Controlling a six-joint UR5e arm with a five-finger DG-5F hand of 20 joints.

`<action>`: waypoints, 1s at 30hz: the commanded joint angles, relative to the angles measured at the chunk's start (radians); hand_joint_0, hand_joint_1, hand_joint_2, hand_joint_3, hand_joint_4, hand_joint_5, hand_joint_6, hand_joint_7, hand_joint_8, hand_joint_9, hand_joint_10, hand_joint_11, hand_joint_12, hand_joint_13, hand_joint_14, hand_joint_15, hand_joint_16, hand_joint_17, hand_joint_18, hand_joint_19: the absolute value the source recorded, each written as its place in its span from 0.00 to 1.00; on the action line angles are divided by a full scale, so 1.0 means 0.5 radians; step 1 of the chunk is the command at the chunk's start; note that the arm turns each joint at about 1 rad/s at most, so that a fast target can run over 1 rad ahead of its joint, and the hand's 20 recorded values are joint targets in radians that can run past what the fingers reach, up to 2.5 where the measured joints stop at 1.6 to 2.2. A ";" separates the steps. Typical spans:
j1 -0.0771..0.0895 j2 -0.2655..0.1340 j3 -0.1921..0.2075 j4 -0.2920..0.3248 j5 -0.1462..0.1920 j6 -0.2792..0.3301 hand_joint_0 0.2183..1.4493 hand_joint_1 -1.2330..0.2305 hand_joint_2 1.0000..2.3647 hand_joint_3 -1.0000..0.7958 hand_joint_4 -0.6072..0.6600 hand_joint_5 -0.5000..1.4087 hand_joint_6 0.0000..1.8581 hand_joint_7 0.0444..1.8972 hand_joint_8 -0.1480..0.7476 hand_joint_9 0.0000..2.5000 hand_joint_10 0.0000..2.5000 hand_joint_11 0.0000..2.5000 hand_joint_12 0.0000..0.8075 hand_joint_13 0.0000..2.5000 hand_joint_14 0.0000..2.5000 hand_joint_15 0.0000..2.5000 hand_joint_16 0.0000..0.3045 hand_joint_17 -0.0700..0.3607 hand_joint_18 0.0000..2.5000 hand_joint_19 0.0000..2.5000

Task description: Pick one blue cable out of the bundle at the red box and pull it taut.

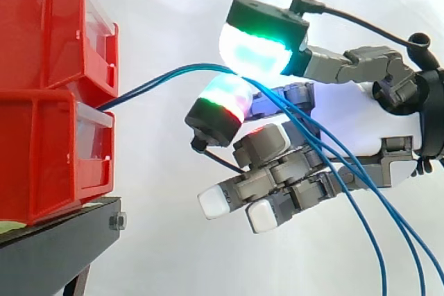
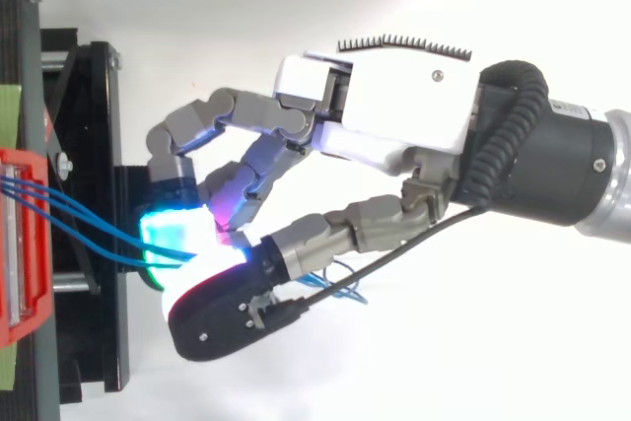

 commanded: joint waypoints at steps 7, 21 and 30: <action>0.001 0.000 0.000 0.000 0.000 0.000 0.32 0.28 0.02 0.44 0.58 0.17 0.45 0.66 0.61 0.40 0.00 0.55 0.59 0.31 0.00 0.14 0.21 0.50 0.35 0.19; 0.001 0.000 0.000 -0.009 0.000 0.000 0.40 0.20 0.01 0.36 0.56 0.16 0.46 0.64 0.61 0.33 0.00 0.53 0.59 0.28 0.00 0.14 0.21 0.50 0.32 0.17; -0.002 0.000 -0.003 -0.009 0.000 0.003 0.42 0.19 0.00 0.30 0.60 0.15 0.46 0.63 0.60 0.30 0.01 0.50 0.58 0.27 0.00 0.13 0.21 0.50 0.32 0.16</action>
